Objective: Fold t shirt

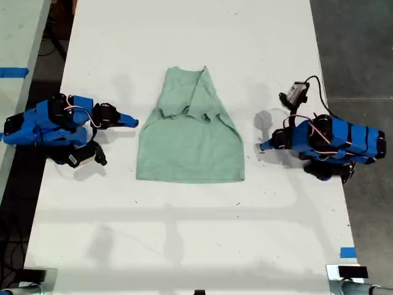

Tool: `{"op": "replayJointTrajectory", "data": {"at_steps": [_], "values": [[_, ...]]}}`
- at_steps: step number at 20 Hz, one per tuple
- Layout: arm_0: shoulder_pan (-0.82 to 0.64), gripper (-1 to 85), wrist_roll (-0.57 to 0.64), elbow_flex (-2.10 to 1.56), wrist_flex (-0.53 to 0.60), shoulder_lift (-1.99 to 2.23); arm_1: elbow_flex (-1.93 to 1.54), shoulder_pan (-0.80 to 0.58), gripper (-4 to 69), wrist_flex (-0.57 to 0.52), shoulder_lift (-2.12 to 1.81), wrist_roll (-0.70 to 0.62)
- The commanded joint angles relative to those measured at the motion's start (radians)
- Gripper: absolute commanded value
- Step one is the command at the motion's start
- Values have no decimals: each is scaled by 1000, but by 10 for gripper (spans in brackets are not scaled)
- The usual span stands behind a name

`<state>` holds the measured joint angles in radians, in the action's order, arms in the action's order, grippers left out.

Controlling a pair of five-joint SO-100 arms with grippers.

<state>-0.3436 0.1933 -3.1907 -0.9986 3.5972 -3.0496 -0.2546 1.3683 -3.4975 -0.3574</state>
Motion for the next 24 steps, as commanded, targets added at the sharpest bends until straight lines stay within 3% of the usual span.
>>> {"op": "replayJointTrajectory", "data": {"at_steps": [1,4,9,14,18,21,24], "values": [[3,0,-11,-12,8,6,58,-25,-11,71,18,44],[-6,0,-11,-12,11,6,265,-11,-12,91,304,106],[-2,0,-12,-12,11,6,503,61,183,-44,799,146],[8,0,-17,-12,8,6,747,87,178,-227,1281,112],[11,0,-18,-12,8,6,939,103,138,-245,1597,97],[12,0,-18,-12,8,6,862,95,137,-360,1651,91],[12,0,-18,-12,6,6,842,97,102,-376,1638,92]]}}
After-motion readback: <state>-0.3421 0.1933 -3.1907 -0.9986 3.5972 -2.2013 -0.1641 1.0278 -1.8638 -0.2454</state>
